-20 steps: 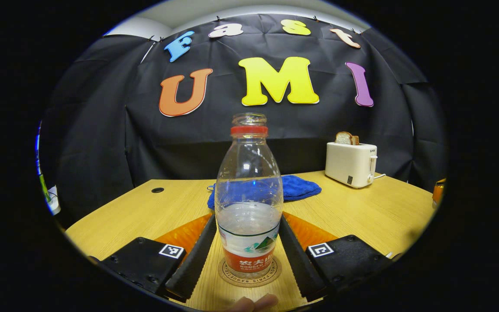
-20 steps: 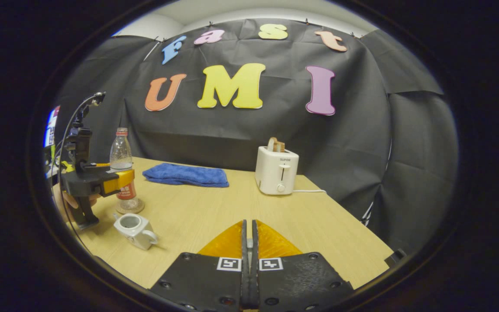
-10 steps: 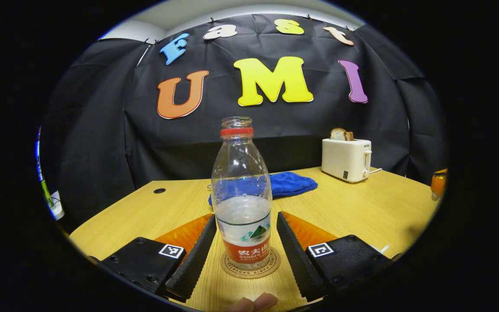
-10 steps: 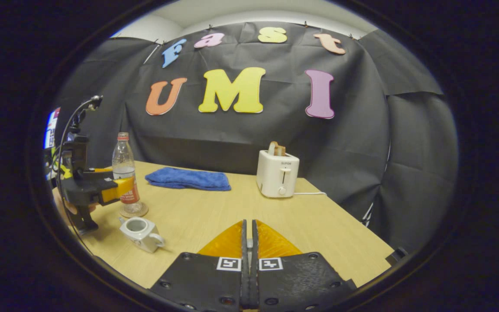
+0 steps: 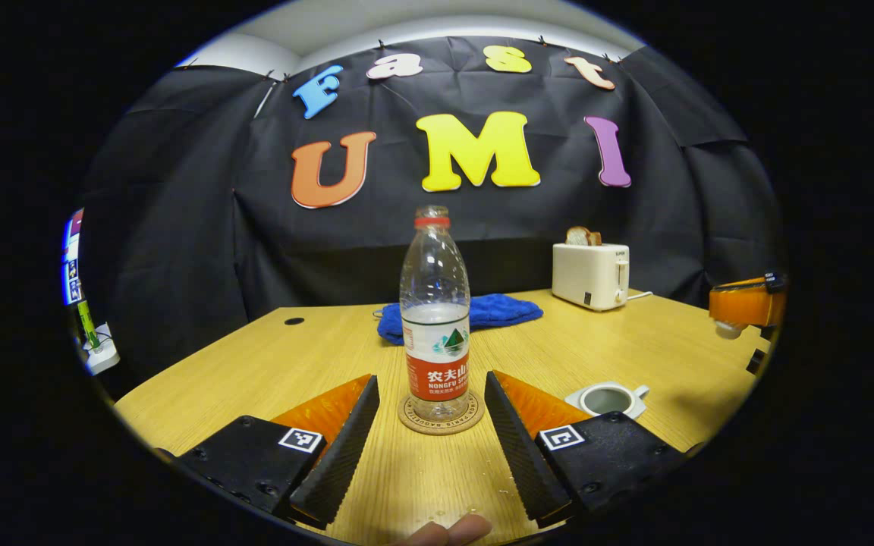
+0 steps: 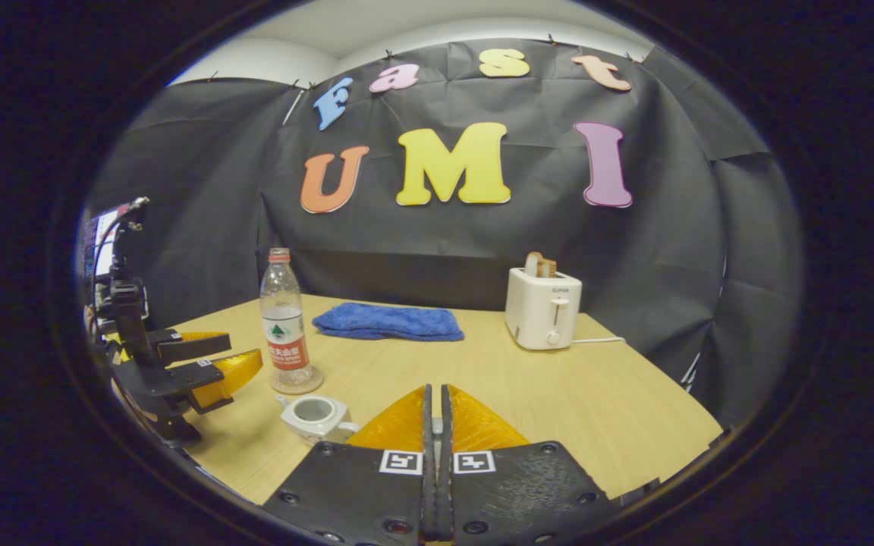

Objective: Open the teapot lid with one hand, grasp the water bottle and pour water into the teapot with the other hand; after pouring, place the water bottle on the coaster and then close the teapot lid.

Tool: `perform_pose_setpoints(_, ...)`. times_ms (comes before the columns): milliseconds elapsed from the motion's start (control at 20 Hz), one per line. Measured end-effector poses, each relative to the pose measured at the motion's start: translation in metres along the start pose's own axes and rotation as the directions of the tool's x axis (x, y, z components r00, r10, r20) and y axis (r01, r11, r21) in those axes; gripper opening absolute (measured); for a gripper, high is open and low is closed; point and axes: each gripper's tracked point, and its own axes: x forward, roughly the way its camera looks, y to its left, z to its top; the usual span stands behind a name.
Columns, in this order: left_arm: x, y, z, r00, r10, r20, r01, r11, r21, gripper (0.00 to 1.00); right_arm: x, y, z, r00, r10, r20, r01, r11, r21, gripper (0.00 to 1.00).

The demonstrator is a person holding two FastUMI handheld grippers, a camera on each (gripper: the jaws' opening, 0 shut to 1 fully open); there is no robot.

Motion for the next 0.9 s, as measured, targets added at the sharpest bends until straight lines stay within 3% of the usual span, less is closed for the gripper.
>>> perform_pose_setpoints(200,-0.029,0.017,0.008,0.999,0.026,-0.019,-0.027,0.999,-0.017,0.88,0.008,0.028,0.010,0.998,0.065,0.025,-0.065,0.998,0.017,0.00)
perform_pose_setpoints(400,-0.047,0.026,0.026,1.000,0.016,-0.001,-0.015,0.996,-0.093,0.88,0.025,0.048,0.009,0.992,0.122,0.026,-0.122,0.992,0.004,0.00)
perform_pose_setpoints(800,-0.079,0.058,0.058,0.998,0.048,0.036,-0.046,0.997,-0.054,0.88,0.052,0.088,-0.010,0.978,0.204,-0.045,-0.201,0.978,0.061,0.00)
perform_pose_setpoints(900,-0.087,0.058,0.065,0.999,0.028,0.040,-0.025,0.997,-0.074,0.88,0.056,0.093,-0.011,0.978,0.202,-0.045,-0.198,0.978,0.071,0.00)
